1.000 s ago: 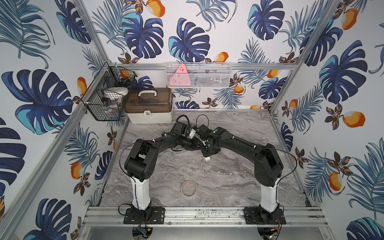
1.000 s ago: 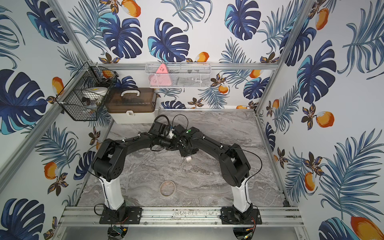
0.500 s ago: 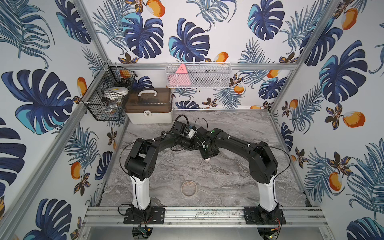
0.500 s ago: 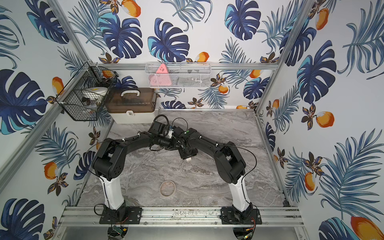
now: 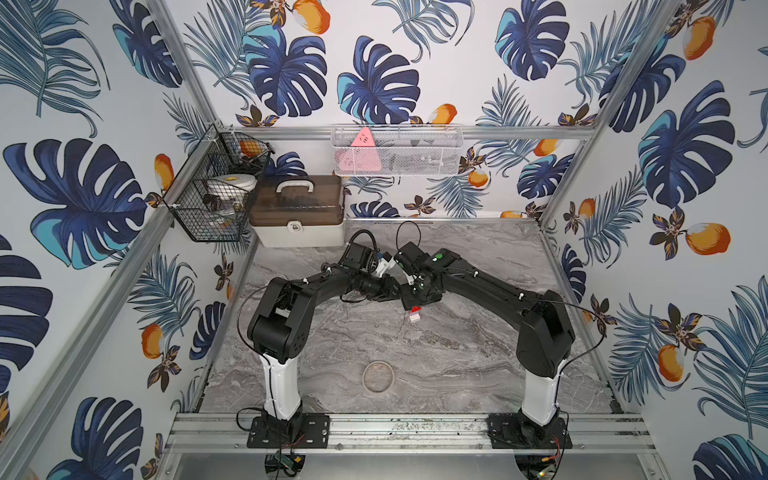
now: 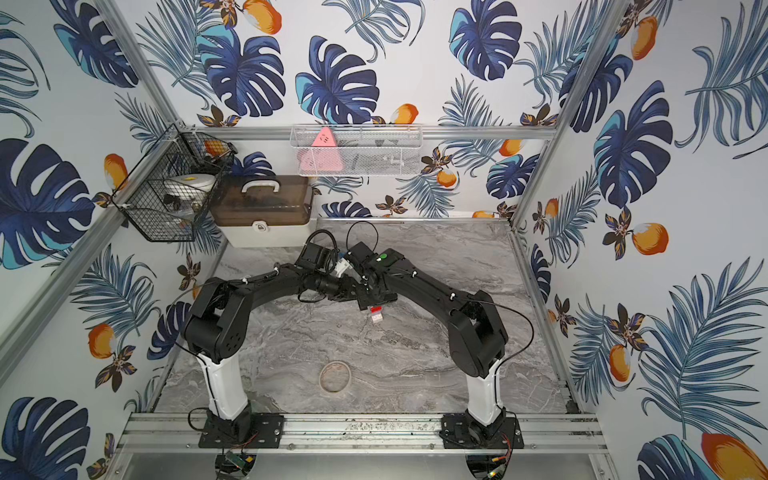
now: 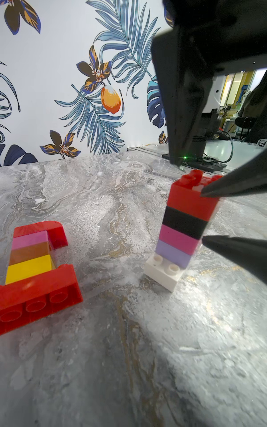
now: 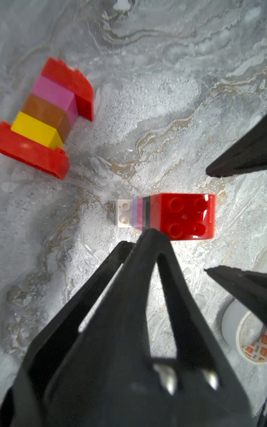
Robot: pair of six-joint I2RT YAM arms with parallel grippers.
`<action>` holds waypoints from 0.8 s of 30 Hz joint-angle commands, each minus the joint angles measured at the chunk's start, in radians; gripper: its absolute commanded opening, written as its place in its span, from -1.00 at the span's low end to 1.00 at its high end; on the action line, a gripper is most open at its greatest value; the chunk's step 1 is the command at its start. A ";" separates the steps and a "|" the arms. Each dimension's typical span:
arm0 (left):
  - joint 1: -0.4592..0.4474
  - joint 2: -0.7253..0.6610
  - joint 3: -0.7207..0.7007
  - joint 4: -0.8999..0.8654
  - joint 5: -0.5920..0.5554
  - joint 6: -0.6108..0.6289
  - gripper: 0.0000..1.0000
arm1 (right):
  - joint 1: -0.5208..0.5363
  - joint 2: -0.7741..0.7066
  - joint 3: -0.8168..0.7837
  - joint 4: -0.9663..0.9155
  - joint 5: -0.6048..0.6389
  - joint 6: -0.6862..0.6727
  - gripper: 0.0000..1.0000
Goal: Assemble the number 1 with lego
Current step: Assemble the lego brick with the lego brick.
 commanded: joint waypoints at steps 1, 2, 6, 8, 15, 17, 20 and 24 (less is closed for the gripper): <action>0.001 0.013 -0.019 -0.146 -0.192 0.013 -0.32 | -0.002 -0.081 -0.015 0.014 0.048 0.028 0.32; 0.001 0.011 -0.020 -0.138 -0.185 0.010 -0.31 | -0.006 -0.105 -0.029 0.025 0.049 0.032 0.32; 0.003 -0.018 -0.042 -0.055 -0.126 -0.031 -0.10 | -0.026 -0.187 -0.077 0.054 0.030 0.040 0.26; 0.003 -0.040 -0.066 0.015 -0.092 -0.063 0.01 | -0.028 -0.199 -0.090 0.060 0.008 0.033 0.22; 0.016 -0.086 -0.109 0.129 -0.051 -0.126 0.16 | -0.028 -0.177 -0.131 0.078 -0.068 0.021 0.32; 0.025 -0.091 -0.110 0.121 -0.065 -0.129 0.15 | -0.028 -0.171 -0.149 0.108 -0.069 0.011 0.23; 0.036 -0.090 -0.086 0.038 -0.125 -0.084 0.10 | -0.029 -0.134 -0.118 0.099 -0.066 -0.001 -0.08; 0.045 -0.084 -0.057 -0.064 -0.205 -0.034 0.06 | -0.030 -0.078 -0.062 0.073 -0.051 -0.019 -0.38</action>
